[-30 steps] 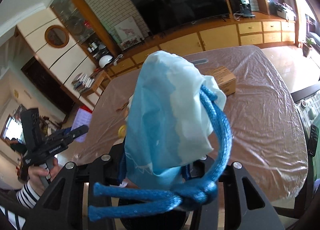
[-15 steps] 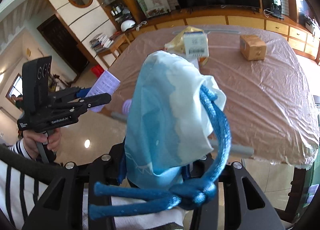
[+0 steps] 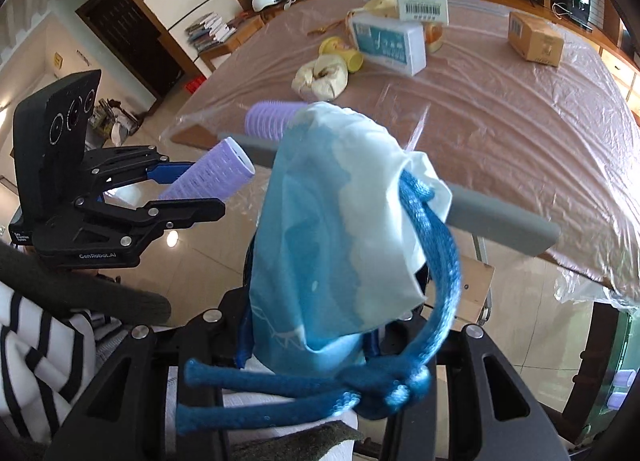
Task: Collect trash
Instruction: 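Carry the blue bag and lavender roller with both tools over the black bin, then open both tools to drop the bag and roller into the bin, then grasp the white medicine box with the right tool while the left tool grasps another lavender roller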
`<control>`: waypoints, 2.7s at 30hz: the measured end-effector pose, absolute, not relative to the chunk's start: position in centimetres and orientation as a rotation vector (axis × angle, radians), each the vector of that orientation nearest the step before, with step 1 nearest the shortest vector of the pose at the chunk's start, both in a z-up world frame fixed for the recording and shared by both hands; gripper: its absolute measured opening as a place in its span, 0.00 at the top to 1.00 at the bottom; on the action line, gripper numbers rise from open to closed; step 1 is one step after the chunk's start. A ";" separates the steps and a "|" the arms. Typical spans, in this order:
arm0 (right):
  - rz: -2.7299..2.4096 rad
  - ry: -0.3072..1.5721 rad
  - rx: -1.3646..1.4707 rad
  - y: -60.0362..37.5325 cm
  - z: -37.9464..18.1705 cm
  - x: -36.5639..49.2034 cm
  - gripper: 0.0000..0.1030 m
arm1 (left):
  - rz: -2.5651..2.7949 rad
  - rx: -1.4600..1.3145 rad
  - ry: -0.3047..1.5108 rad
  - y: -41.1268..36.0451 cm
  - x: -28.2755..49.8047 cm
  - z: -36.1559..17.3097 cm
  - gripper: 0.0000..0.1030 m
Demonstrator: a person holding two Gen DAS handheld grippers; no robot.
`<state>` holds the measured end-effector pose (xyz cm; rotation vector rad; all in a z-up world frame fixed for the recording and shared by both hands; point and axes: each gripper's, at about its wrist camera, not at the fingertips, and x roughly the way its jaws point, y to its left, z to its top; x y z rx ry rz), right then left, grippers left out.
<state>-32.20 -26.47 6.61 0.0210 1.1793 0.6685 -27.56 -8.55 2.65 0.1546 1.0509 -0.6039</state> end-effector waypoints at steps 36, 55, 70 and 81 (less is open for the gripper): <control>0.569 1.299 -0.190 -22.5 -4.3 -32.6 0.61 | -0.495 0.309 1.198 -11.8 -26.7 -7.0 0.57; 0.466 1.313 -0.074 -23.2 -4.8 -31.9 0.61 | -0.408 0.263 1.233 -11.9 -26.5 -8.0 0.57; 0.400 1.233 -0.108 -24.4 -2.9 -31.9 0.23 | -0.354 0.257 1.191 -10.9 -27.1 -6.8 0.19; 0.261 0.863 -0.129 -29.0 8.9 -33.0 0.06 | -0.341 0.197 0.922 -8.6 -28.9 3.3 0.09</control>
